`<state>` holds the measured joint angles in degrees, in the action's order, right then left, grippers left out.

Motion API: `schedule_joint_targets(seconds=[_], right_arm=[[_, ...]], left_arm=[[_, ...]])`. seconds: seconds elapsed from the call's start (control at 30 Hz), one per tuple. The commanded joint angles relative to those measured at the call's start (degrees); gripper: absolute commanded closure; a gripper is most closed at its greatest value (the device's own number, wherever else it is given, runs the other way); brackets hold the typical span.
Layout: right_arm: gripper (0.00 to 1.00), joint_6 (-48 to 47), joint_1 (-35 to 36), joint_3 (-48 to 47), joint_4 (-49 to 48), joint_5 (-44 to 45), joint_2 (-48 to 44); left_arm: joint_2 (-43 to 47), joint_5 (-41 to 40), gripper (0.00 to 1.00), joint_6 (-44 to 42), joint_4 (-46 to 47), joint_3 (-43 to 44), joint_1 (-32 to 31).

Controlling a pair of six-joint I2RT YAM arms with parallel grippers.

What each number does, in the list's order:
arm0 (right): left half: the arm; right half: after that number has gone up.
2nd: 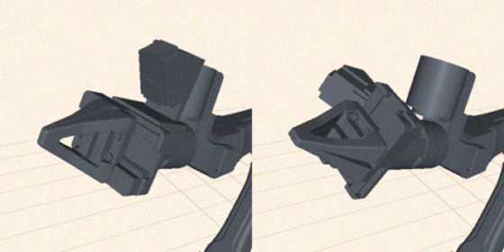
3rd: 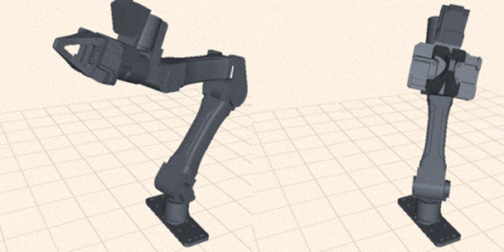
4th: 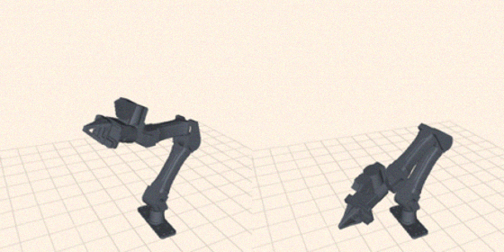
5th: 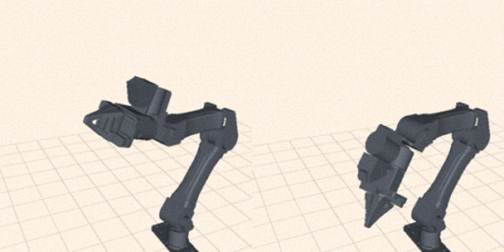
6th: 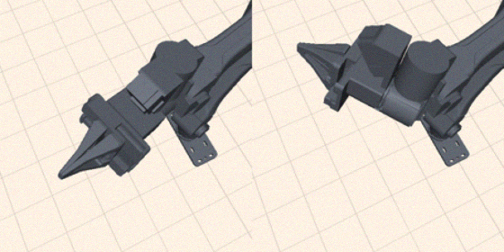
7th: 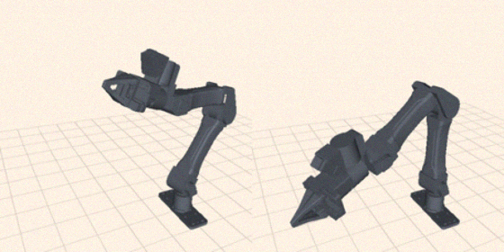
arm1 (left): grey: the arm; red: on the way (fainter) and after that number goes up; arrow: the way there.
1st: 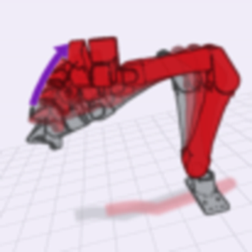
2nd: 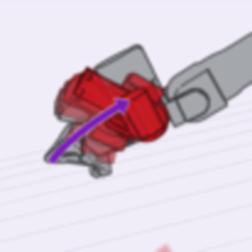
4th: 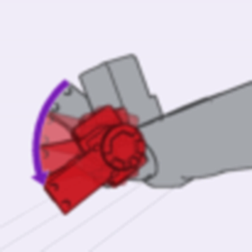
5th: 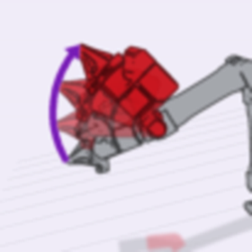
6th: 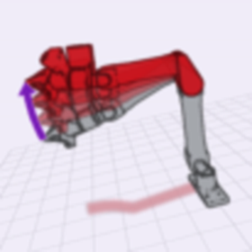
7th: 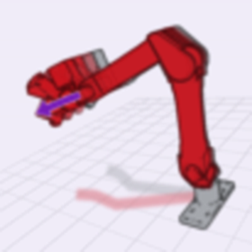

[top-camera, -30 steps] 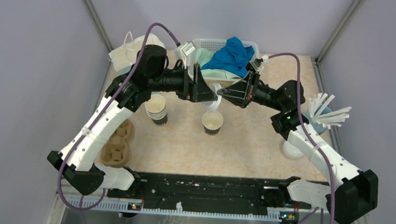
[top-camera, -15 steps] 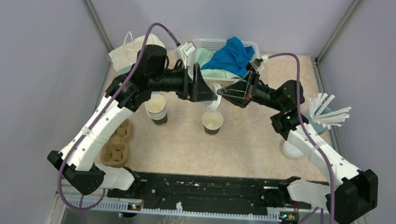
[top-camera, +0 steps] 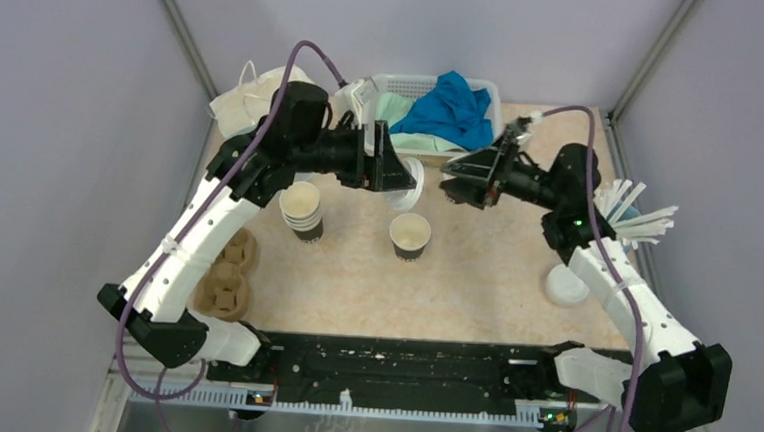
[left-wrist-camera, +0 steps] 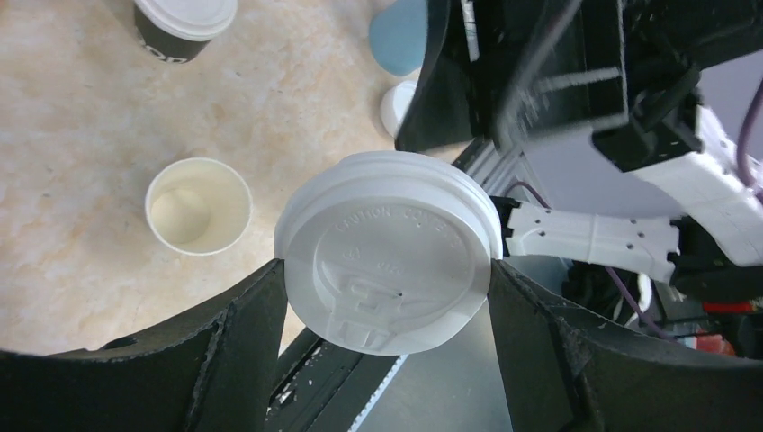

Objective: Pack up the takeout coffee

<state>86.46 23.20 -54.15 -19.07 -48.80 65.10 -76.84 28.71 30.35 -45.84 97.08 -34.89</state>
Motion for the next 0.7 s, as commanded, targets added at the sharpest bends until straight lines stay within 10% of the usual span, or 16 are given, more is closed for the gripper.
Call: schedule_joint_targets(seconds=[0.0, 0.13, 0.67], right_arm=[[0.37, -33.0, -16.0, -5.8, 41.4, 1.2, -4.7], [0.36, -55.4, -21.0, -13.6, 66.7, 8.8, -3.4], [0.17, -62.7, -19.8, -10.8, 69.5, 13.8, -8.8]], left_arm=[[-3.9, -6.6, 0.27, -4.2, -8.2, 6.3, 0.2], [-8.4, -9.3, 0.27, -6.9, -12.2, 8.9, -1.0], [-26.8, -36.2, 0.3, -15.8, -14.3, 10.4, -14.0]])
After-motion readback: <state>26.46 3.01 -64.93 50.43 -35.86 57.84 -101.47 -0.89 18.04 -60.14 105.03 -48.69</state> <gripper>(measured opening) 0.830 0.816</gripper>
